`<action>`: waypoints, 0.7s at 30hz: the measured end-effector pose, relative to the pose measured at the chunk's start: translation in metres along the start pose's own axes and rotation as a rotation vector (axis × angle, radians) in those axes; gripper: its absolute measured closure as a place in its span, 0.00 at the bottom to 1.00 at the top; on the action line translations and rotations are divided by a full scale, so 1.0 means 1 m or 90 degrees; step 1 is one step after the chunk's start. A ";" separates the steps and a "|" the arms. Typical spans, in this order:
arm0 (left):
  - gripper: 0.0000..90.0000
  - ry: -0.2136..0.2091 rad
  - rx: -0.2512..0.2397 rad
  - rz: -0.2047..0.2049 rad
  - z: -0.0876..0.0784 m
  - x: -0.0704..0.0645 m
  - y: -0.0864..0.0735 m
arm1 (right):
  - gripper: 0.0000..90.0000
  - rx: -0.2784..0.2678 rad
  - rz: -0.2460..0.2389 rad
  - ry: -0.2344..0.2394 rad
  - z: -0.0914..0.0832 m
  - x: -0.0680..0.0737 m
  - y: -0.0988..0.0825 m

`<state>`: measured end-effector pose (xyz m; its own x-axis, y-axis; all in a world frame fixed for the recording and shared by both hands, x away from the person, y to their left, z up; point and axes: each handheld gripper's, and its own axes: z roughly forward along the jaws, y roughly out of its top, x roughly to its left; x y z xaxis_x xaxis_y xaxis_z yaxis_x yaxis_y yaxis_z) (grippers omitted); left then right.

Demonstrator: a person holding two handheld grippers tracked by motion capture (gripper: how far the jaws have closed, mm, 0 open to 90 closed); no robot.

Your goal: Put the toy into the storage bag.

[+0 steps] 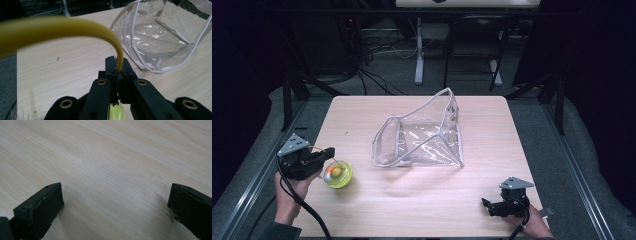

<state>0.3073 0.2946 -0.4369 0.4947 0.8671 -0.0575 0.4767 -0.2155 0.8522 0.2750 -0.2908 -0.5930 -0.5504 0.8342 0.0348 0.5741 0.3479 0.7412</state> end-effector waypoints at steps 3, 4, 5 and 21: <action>0.98 -0.006 -0.001 0.002 0.000 -0.001 0.002 | 0.00 0.000 0.001 0.000 0.000 0.000 0.000; 0.98 -0.009 0.001 0.004 -0.001 -0.001 0.003 | 0.00 0.000 0.000 0.000 0.000 0.000 0.000; 0.98 -0.011 0.001 0.005 -0.001 -0.002 0.004 | 0.00 0.000 0.000 0.000 0.000 0.000 0.000; 0.98 -0.032 0.008 0.024 -0.002 -0.008 0.020 | 0.00 0.000 0.001 -0.001 0.000 0.000 0.000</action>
<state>0.3113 0.2839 -0.4184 0.5482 0.8348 -0.0513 0.4653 -0.2534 0.8481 0.2749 -0.2907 -0.5929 -0.5488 0.8352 0.0354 0.5755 0.3468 0.7406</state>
